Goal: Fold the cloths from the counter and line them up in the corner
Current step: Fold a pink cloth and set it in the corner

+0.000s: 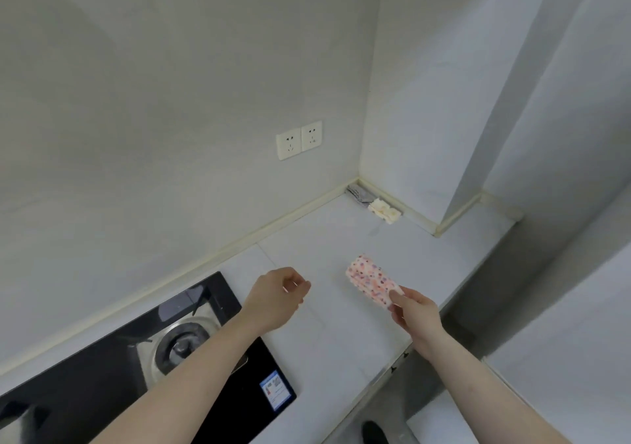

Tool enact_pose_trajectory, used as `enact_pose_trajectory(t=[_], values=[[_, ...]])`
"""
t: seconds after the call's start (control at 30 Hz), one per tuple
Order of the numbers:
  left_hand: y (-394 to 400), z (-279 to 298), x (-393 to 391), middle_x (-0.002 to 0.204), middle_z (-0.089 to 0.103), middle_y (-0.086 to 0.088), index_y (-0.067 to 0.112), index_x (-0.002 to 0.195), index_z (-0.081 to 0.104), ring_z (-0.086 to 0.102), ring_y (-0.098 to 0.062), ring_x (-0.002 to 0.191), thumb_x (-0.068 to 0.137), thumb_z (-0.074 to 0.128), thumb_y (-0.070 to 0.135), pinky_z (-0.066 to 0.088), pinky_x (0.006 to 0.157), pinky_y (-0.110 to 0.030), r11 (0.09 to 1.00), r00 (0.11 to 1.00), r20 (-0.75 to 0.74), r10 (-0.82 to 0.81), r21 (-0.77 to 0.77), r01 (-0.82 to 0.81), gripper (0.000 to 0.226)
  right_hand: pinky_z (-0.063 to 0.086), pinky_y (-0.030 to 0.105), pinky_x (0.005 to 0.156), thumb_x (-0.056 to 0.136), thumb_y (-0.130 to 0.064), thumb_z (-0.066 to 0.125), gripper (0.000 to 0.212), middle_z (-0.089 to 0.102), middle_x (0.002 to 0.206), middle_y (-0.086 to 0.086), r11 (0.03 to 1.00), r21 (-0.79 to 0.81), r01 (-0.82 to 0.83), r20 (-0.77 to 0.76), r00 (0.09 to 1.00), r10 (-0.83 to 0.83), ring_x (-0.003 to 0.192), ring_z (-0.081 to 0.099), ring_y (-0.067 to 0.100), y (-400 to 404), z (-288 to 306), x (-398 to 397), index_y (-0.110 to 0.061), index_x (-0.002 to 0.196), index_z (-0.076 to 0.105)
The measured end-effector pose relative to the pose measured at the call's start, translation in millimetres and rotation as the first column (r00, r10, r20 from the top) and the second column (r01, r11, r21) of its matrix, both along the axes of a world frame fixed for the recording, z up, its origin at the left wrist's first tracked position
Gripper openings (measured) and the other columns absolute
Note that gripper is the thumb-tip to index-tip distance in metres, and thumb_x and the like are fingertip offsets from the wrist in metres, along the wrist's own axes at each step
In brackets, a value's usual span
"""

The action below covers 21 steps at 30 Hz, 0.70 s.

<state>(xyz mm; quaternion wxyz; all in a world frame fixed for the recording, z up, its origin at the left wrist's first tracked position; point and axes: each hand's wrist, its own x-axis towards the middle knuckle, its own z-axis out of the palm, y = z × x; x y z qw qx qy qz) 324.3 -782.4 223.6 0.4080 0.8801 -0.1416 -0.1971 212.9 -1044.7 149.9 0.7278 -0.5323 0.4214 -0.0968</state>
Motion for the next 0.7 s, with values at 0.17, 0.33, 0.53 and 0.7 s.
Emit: enact_pose_trajectory(t=[0.17, 0.33, 0.53, 0.7], values=[[-49.1, -17.7, 39.3, 0.093, 0.073, 0.01, 0.034, 0.092, 0.068, 0.072, -0.011, 0.083, 0.093, 0.063, 0.048, 0.061, 0.078, -0.036, 0.997, 0.998, -0.027, -0.05, 0.054, 0.051, 0.015, 0.058, 0.016, 0.055, 0.096, -0.006, 0.069, 0.019, 0.07, 0.099, 0.008, 0.982, 0.129, 0.14, -0.069, 0.989, -0.132, 0.08, 0.066, 0.016, -69.2, -29.0, 55.3, -0.009, 0.115, 0.065], [-99.8, -25.5, 70.4, 0.097, 0.071, 0.014, 0.037, 0.095, 0.068, 0.071, -0.008, 0.081, 0.092, 0.065, 0.048, 0.059, 0.07, -0.029, 0.991, 0.998, -0.026, -0.061, 0.116, 0.064, 0.012, 0.059, 0.019, 0.064, 0.097, -0.003, 0.065, 0.024, 0.065, 0.096, 0.005, 0.972, 0.14, 0.187, -0.138, 0.976, -0.168, 0.079, 0.064, 0.017, -141.4, -48.7, 109.4, -0.007, 0.12, 0.065], [-142.6, -32.8, 99.6, 0.099, 0.069, 0.016, 0.037, 0.097, 0.068, 0.068, -0.006, 0.086, 0.092, 0.066, 0.044, 0.055, 0.071, -0.024, 0.993, 1.0, -0.023, -0.003, 0.121, 0.006, 0.009, 0.054, 0.017, 0.044, 0.095, 0.0, 0.064, 0.029, 0.063, 0.082, 0.005, 0.976, 0.061, 0.207, -0.193, 0.962, -0.192, 0.067, 0.059, 0.016, -211.5, -71.1, 169.4, -0.005, 0.124, 0.066], [-163.4, -40.0, 120.2, 0.1, 0.068, 0.017, 0.037, 0.098, 0.068, 0.068, -0.007, 0.085, 0.093, 0.066, 0.044, 0.057, 0.075, -0.026, 0.99, 0.999, -0.035, 0.006, 0.144, -0.001, 0.009, 0.054, 0.02, 0.042, 0.093, -0.005, 0.062, 0.033, 0.069, 0.09, 0.009, 0.983, -0.063, 0.17, -0.217, 0.959, -0.18, 0.066, 0.061, 0.017, -261.5, -97.8, 218.1, -0.006, 0.126, 0.068]])
